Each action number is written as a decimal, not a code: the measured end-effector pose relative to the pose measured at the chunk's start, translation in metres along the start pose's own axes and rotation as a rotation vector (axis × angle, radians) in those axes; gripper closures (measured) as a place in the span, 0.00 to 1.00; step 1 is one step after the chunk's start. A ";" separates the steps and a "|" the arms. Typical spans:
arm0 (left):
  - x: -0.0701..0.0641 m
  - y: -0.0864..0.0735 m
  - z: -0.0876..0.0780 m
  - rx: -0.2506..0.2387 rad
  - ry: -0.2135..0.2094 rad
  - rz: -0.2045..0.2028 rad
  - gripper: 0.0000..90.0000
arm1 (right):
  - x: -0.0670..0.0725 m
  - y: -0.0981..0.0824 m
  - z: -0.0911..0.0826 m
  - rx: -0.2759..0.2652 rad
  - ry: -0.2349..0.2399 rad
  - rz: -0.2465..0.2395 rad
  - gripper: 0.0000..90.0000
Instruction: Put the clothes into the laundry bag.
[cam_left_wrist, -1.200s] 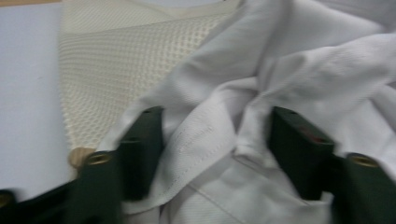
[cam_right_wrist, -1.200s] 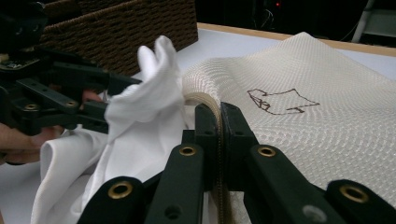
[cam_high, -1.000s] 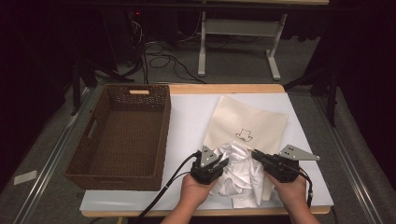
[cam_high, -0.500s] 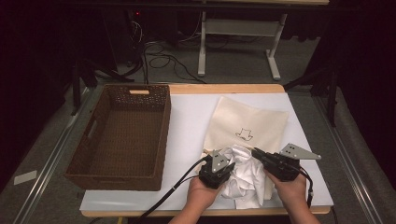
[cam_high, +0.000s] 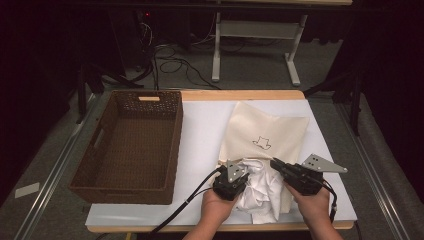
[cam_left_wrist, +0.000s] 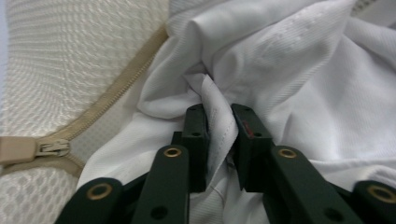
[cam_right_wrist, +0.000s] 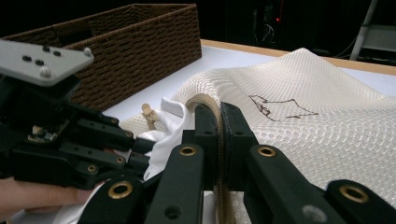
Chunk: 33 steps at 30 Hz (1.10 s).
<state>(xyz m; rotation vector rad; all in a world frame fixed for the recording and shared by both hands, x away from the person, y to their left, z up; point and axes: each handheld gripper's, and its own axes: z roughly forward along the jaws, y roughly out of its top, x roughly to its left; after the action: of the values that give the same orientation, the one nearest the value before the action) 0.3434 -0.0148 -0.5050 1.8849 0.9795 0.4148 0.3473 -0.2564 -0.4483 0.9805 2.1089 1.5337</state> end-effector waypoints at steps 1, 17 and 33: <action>0.001 0.000 -0.001 -0.020 0.001 -0.017 0.77 | 0.000 0.000 0.000 0.003 0.000 -0.004 0.98; -0.022 0.029 -0.027 -0.190 -0.048 0.050 0.54 | 0.002 -0.001 0.003 0.014 -0.003 -0.014 0.98; -0.015 0.024 0.018 -0.038 -0.025 -0.015 0.86 | 0.002 -0.002 0.004 0.015 -0.002 -0.011 0.98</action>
<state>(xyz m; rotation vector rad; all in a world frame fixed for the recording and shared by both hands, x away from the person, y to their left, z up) 0.3561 -0.0428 -0.4918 1.8436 0.9621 0.3976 0.3479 -0.2528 -0.4510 0.9735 2.1241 1.5131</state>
